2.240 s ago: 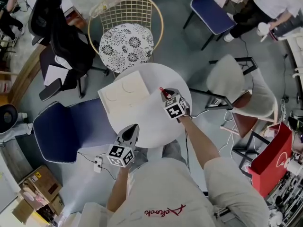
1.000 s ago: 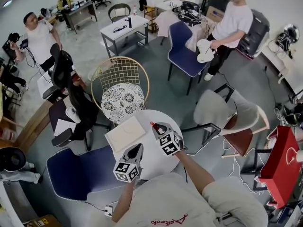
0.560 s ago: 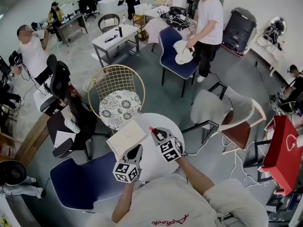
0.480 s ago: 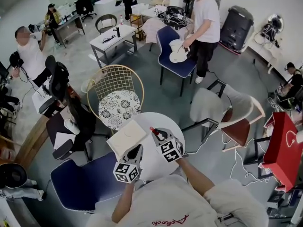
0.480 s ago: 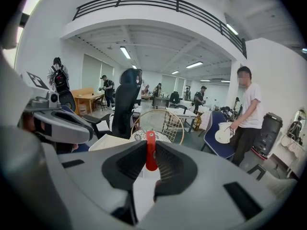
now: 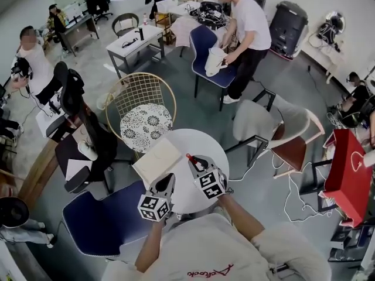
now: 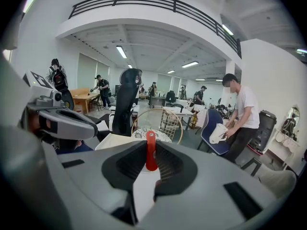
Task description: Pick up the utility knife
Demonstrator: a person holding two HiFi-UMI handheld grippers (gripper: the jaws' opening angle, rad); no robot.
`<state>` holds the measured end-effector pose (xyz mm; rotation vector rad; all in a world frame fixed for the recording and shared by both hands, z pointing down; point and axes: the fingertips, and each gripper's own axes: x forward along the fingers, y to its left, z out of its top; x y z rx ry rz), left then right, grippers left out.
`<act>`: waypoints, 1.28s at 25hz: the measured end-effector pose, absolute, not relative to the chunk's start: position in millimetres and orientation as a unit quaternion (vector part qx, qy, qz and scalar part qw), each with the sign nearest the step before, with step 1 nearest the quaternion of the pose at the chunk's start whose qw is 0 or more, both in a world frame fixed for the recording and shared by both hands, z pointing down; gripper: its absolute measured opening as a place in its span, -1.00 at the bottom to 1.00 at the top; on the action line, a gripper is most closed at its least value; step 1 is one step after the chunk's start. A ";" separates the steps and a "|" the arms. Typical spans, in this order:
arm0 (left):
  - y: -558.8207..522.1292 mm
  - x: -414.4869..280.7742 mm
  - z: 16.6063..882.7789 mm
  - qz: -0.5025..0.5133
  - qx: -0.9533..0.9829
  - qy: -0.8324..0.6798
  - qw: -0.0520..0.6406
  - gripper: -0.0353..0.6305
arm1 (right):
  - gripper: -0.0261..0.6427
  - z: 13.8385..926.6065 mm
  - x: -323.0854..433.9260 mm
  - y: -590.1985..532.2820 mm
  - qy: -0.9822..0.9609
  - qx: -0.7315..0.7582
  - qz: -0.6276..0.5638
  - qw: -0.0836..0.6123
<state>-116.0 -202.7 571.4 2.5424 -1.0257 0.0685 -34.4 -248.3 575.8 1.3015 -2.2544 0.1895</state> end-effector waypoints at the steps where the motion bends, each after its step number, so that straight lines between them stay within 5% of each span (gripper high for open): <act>1: -200.8 -117.6 572.0 0.025 0.908 -0.369 0.198 -0.86 | -0.72 575.5 -35.3 -246.7 -0.834 0.481 0.070 0.262; 32: -9.2 -9.5 538.1 0.019 0.917 -0.370 0.146 -0.86 | -0.72 539.9 40.0 -28.9 -0.860 0.482 0.052 0.160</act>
